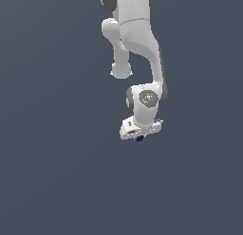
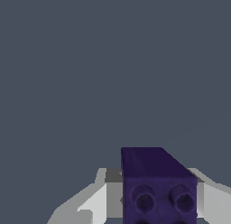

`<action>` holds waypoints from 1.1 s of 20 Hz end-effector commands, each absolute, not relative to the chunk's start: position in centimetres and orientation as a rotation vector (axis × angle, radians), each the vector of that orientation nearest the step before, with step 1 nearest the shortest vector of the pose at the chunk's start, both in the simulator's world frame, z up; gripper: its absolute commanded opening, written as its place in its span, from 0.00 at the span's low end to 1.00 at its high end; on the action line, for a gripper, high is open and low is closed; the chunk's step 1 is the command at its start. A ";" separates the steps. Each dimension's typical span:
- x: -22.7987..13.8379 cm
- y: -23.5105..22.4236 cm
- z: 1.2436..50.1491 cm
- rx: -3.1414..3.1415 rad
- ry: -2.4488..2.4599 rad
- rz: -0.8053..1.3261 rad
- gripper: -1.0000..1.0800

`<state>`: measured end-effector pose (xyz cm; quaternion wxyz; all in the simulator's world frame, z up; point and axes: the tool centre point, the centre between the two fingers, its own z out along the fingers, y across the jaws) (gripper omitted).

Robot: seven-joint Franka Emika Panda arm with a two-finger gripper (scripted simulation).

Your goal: Pick up the object and move it to a goal position.

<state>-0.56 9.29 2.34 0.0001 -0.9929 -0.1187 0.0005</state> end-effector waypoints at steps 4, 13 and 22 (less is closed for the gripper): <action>-1.0 7.6 3.3 -3.120 -0.371 0.000 0.00; -3.0 0.7 7.5 -3.120 -0.371 0.000 0.00; -5.2 -7.5 12.6 -3.119 -0.371 0.000 0.00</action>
